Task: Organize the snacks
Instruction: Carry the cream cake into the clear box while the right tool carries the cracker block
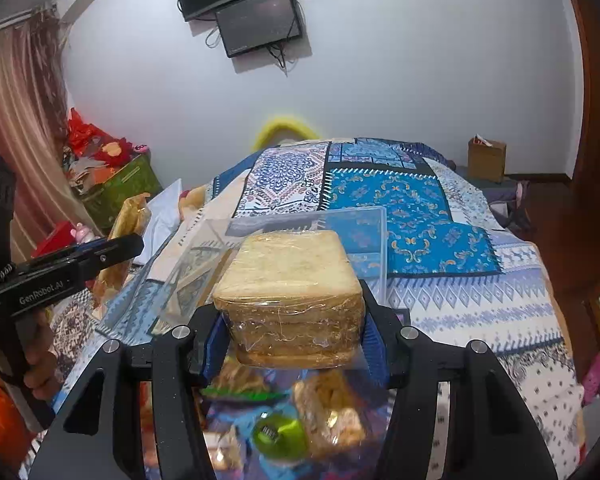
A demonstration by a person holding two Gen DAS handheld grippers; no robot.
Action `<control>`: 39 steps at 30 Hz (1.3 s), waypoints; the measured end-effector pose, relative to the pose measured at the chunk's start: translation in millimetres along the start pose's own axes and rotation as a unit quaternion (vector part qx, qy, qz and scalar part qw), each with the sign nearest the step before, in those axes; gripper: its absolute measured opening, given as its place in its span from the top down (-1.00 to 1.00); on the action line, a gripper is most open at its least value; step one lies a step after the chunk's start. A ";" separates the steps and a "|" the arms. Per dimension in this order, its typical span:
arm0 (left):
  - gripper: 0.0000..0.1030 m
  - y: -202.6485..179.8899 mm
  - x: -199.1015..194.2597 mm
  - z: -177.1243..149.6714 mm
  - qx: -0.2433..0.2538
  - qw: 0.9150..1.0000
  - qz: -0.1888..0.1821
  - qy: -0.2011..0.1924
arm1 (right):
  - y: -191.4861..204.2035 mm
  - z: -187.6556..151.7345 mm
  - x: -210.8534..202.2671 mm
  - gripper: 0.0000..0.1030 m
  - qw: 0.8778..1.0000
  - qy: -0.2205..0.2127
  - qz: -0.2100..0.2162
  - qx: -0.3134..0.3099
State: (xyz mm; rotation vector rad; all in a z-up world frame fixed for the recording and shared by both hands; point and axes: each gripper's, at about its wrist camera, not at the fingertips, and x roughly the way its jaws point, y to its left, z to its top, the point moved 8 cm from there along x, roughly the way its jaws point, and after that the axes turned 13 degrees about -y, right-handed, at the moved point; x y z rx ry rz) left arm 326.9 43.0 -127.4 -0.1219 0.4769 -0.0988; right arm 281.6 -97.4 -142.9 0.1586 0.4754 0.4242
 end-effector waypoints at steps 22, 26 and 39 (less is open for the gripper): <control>0.27 -1.4 122.2 -51.6 -0.019 0.991 0.020 0.131 | -20.8 -18.9 87.8 -0.02 0.996 0.073 -0.034 -0.033; 0.27 -0.9 127.8 -56.7 -0.030 0.989 0.023 0.145 | -21.5 -21.1 90.9 -0.02 0.995 0.083 -0.031 -0.035; 0.00 -5.2 102.1 -43.3 -0.036 0.990 0.004 0.134 | -15.5 -28.9 81.5 -0.12 0.993 0.111 -0.028 -0.040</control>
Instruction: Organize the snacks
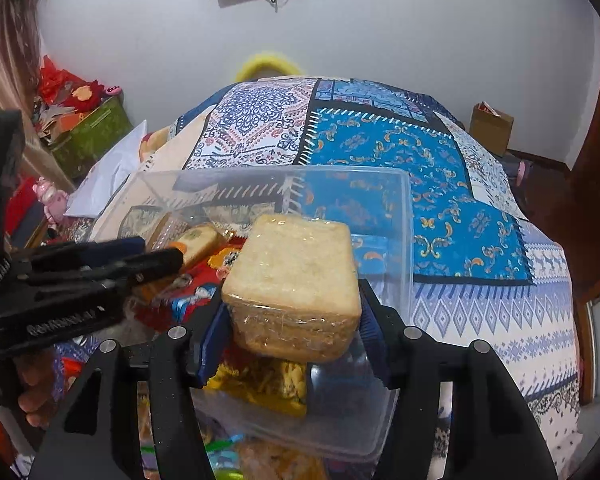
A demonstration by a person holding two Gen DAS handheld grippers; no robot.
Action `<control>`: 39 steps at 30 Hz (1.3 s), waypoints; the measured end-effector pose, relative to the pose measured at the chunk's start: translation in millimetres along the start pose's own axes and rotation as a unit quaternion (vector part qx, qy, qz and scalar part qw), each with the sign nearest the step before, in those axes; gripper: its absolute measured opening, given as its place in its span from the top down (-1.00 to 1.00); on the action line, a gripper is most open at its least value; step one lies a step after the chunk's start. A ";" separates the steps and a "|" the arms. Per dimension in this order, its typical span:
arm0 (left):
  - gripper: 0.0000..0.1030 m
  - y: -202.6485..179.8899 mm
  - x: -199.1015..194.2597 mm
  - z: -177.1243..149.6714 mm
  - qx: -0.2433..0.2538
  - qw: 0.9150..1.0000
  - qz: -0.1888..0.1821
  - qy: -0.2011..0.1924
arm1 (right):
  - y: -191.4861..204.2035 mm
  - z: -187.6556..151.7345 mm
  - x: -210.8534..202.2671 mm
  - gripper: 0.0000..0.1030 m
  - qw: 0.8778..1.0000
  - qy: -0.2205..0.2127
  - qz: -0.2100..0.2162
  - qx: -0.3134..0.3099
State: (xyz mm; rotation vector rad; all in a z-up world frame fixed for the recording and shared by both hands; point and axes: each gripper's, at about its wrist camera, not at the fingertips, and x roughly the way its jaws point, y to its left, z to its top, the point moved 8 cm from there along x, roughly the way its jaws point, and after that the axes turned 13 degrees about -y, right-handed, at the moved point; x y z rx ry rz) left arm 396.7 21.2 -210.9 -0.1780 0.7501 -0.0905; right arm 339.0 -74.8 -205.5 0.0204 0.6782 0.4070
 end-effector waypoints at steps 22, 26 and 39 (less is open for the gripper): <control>-0.27 17.3 -120.5 -44.6 0.064 0.998 0.021 -0.010 | 11.3 -11.3 -112.4 -0.57 0.997 -0.063 -0.015 -0.038; -0.27 31.4 -120.5 -74.0 0.049 0.998 0.025 0.013 | 9.0 -29.2 -117.2 -0.57 0.998 -0.053 -0.017 -0.043; -0.27 49.3 -91.9 -145.7 0.028 0.997 0.017 0.075 | -16.9 -94.0 -76.9 -0.57 0.997 0.031 -0.042 -0.053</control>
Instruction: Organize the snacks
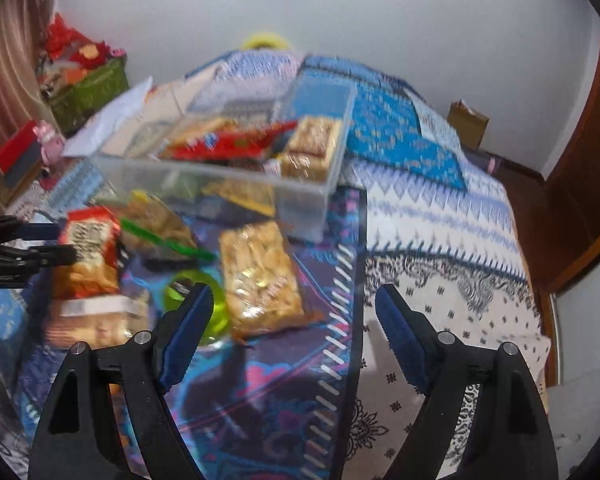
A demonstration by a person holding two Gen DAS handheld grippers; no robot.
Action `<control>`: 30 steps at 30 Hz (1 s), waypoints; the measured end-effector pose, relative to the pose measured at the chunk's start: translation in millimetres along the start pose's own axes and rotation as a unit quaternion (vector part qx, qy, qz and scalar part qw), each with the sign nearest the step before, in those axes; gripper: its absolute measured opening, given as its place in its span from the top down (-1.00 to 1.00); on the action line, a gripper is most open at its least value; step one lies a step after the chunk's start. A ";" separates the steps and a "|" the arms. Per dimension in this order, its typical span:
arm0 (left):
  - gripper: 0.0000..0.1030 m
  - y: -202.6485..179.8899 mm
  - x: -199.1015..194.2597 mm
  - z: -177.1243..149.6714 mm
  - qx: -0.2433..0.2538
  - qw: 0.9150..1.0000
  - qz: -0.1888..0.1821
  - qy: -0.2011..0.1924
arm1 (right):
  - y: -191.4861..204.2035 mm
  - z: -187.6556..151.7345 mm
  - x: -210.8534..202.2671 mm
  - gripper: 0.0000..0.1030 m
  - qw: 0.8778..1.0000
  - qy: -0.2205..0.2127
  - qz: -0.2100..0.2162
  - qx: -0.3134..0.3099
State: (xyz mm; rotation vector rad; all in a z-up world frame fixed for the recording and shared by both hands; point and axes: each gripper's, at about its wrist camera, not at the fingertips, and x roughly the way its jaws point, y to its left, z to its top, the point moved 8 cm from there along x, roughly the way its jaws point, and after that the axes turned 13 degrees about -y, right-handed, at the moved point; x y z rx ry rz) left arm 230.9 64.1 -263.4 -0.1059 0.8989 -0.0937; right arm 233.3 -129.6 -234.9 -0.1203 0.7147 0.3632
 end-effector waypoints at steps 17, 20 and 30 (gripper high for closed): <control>-0.58 -30.1 29.2 0.7 -0.001 0.999 -0.033 0.013 | 19.5 -13.1 34.6 -0.55 0.998 0.038 0.053 0.026; -0.62 -35.0 36.4 0.2 0.007 1.000 -0.022 0.016 | 23.3 -14.5 34.1 -0.22 0.997 0.039 0.062 0.025; -0.27 -28.4 27.3 -2.7 0.007 1.000 0.007 -0.026 | 26.7 -9.4 20.6 0.12 0.997 0.013 0.071 0.025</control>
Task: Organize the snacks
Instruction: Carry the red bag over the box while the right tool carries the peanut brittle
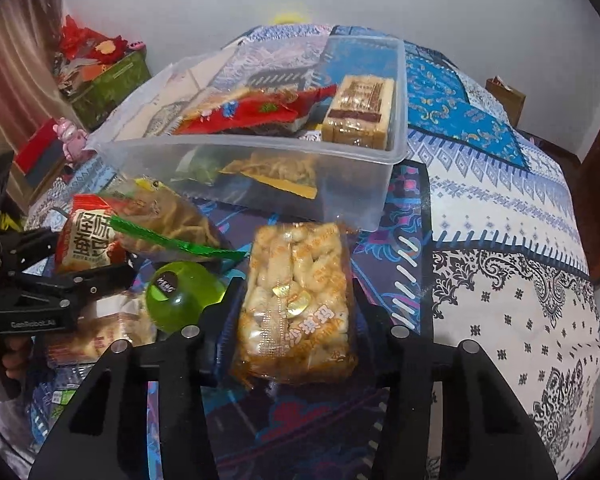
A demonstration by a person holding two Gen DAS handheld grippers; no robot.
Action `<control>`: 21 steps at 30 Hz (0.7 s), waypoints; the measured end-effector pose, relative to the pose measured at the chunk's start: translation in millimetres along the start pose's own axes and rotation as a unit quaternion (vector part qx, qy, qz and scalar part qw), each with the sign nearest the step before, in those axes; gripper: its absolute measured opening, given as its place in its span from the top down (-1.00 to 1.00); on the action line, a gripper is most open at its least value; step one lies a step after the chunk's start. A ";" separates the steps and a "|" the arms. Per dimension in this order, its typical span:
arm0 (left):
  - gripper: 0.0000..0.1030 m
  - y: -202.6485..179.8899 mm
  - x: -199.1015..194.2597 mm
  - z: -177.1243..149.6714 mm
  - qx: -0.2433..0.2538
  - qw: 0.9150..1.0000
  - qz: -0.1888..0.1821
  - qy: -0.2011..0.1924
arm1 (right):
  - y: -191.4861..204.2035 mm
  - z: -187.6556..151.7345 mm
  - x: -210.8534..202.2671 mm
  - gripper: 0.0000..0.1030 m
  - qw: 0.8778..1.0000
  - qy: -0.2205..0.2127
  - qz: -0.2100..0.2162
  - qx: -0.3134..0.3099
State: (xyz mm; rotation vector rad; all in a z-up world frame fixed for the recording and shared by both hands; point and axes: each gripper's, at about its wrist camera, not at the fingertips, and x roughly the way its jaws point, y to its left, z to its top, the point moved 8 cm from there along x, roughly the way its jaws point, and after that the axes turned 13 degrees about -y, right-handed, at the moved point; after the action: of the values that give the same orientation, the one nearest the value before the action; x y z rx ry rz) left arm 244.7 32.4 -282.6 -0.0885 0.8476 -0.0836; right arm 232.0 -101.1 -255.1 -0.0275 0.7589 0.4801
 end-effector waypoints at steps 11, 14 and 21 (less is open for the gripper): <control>0.05 25.2 -33.9 -2.3 -0.020 1.000 0.008 -0.015 | 2.1 3.3 -21.2 0.14 1.000 -0.022 -0.002 0.010; 0.05 28.7 -47.9 0.9 -0.027 0.999 0.010 -0.030 | 2.8 9.4 -29.0 0.14 0.999 -0.034 -0.004 0.010; 0.05 28.3 -76.7 27.5 -0.025 0.997 0.007 -0.069 | 5.2 27.1 -42.1 0.14 0.998 -0.062 -0.007 0.016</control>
State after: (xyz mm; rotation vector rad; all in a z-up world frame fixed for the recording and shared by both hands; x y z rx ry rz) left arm 215.9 70.1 -210.6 -0.1331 0.7121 -0.0427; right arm 221.3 -108.4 -206.6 0.0274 0.6444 0.4512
